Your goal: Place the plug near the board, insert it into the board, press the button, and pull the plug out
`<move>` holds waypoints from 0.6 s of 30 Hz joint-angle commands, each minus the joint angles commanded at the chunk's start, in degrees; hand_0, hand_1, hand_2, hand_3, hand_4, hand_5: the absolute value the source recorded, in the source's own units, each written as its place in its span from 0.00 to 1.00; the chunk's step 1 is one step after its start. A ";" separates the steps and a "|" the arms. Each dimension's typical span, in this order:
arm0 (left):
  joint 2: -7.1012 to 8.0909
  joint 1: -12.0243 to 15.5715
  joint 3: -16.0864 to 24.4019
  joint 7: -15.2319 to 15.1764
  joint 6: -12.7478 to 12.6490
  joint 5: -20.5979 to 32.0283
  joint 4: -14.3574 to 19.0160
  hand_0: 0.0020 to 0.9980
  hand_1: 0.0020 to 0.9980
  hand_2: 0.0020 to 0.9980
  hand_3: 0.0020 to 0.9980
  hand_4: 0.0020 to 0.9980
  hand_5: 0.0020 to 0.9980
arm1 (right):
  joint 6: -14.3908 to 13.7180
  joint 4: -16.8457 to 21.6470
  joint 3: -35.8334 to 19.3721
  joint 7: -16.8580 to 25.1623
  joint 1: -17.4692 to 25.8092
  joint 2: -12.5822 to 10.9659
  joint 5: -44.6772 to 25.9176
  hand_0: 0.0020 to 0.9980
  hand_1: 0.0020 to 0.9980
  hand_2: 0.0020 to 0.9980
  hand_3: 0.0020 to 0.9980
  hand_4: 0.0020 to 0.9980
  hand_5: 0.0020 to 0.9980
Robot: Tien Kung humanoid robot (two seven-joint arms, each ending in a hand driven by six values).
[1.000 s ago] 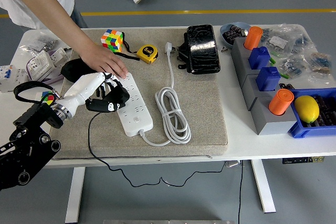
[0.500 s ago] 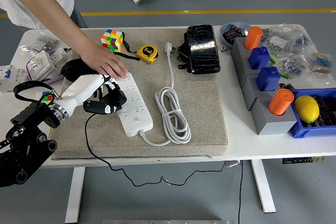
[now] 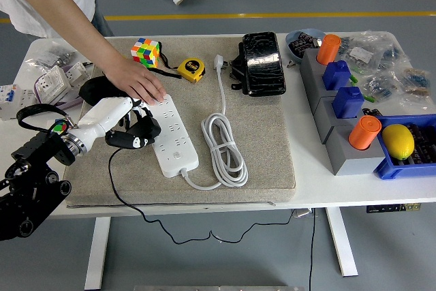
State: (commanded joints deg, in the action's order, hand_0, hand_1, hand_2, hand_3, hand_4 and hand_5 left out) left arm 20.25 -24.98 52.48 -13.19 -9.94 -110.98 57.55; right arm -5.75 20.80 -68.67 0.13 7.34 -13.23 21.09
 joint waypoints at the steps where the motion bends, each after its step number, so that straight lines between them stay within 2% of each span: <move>1: 0.02 0.01 0.04 0.06 0.05 -0.12 -0.03 0.26 0.29 0.37 0.53 0.68 0.06 | 0.00 -0.01 0.01 0.00 0.02 0.01 0.01 0.56 0.65 0.64 0.53 0.91 0.46; 17: 0.45 -0.13 -0.01 0.55 1.18 -0.04 -0.58 0.26 0.30 0.38 0.53 0.68 0.06 | 0.00 0.08 -0.38 0.00 0.07 0.00 0.22 0.56 0.65 0.64 0.53 0.91 0.46; 18: 0.46 -0.12 0.03 0.54 1.27 0.10 -0.56 0.28 0.38 0.50 0.56 0.70 0.07 | 0.00 0.07 -0.35 0.01 0.09 -0.01 0.20 0.56 0.65 0.64 0.53 0.91 0.46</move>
State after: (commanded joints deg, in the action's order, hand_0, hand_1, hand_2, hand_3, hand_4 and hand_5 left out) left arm 20.72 -25.10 52.51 -12.65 -8.67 -110.88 56.99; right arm -5.74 20.87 -69.02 0.13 7.43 -13.24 21.28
